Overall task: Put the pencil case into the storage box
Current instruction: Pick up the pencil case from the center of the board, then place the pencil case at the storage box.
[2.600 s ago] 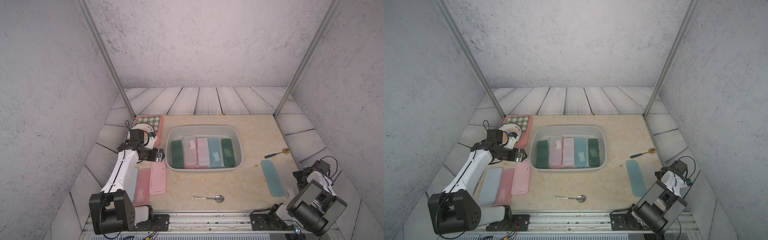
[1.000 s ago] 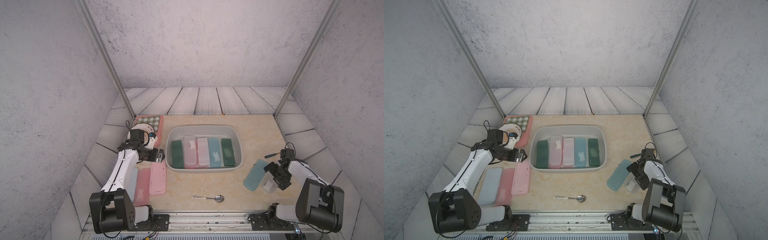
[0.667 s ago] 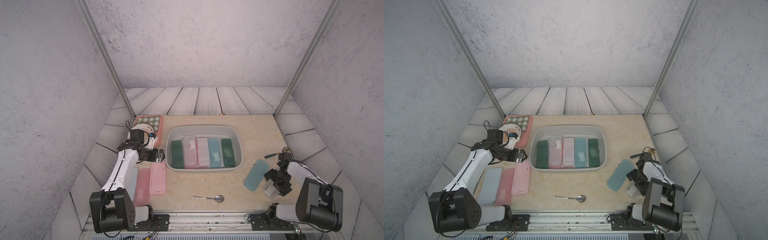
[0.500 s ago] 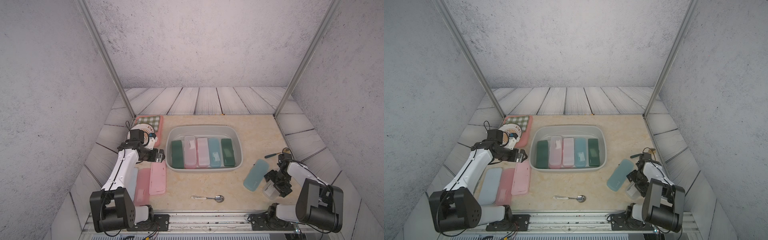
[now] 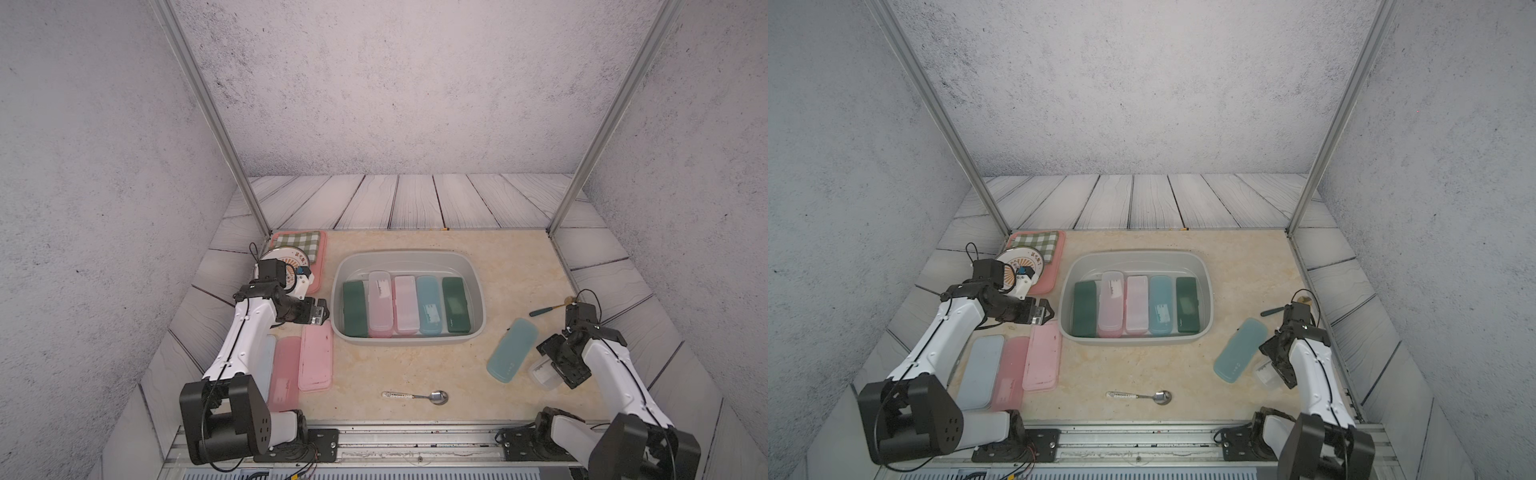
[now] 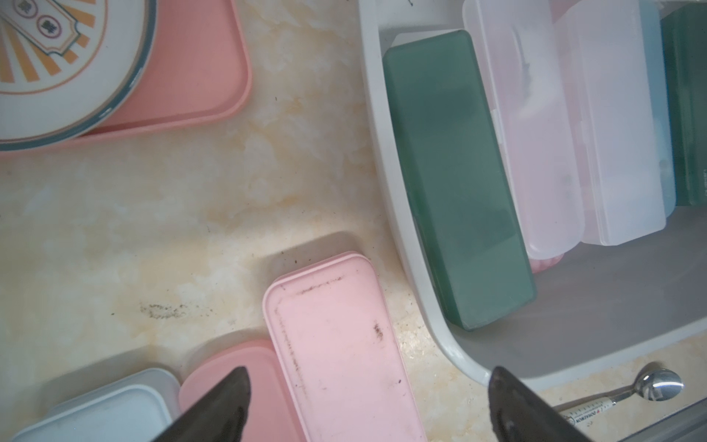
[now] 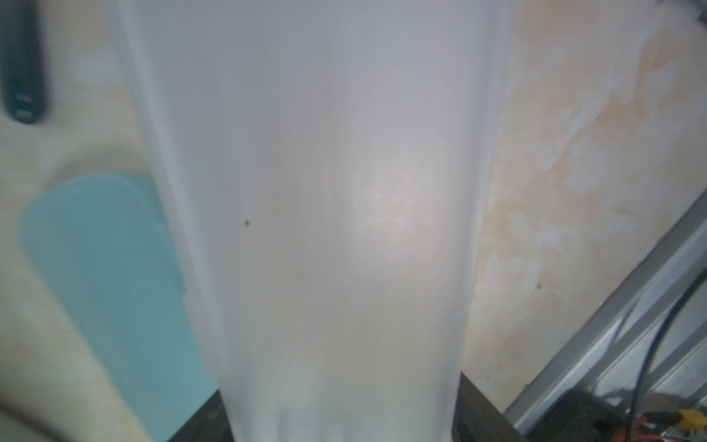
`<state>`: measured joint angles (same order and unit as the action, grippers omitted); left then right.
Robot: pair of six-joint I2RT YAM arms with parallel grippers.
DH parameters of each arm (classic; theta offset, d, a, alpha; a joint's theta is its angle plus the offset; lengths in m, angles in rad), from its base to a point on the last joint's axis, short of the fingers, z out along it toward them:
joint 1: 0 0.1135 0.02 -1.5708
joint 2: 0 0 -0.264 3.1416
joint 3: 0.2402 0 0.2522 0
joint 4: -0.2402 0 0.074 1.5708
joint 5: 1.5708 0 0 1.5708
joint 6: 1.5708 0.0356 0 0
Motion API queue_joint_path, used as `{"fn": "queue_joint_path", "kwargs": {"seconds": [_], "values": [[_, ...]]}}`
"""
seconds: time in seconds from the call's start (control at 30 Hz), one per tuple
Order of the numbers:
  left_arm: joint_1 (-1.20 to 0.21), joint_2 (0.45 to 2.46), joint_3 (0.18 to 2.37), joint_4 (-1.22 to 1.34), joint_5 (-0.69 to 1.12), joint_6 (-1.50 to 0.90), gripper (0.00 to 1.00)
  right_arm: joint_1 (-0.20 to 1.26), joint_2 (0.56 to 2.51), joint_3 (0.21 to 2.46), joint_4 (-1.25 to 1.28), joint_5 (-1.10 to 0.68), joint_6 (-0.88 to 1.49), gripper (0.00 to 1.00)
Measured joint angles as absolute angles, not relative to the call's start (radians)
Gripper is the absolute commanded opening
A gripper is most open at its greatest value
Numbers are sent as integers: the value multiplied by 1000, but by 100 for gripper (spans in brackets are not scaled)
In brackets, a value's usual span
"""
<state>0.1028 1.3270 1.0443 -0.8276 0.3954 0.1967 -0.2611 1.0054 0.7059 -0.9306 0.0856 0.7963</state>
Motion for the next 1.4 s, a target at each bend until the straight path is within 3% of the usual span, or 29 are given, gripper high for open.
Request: {"fn": "queue_joint_path", "kwargs": {"seconds": [0.13,0.3,0.53,0.7,0.93,1.13,1.4], "values": [[105,1324,1073,-881,514,247,95,-144,902,820,-990,86,793,72],[105,1282,1139,-979,656,336,95,110,939,968,-1013,89,793,72],[104,1167,1177,-1089,678,412,94,518,1208,1208,-962,152,776,72],[60,1084,1178,-1107,659,425,94,695,1494,1405,-885,202,720,72],[-131,938,1086,-1026,559,386,96,729,1755,1503,-810,208,662,72],[-136,784,964,-926,604,337,95,727,1884,1536,-777,191,635,72],[-105,762,949,-886,602,323,96,715,2004,1606,-775,177,630,73]]}}
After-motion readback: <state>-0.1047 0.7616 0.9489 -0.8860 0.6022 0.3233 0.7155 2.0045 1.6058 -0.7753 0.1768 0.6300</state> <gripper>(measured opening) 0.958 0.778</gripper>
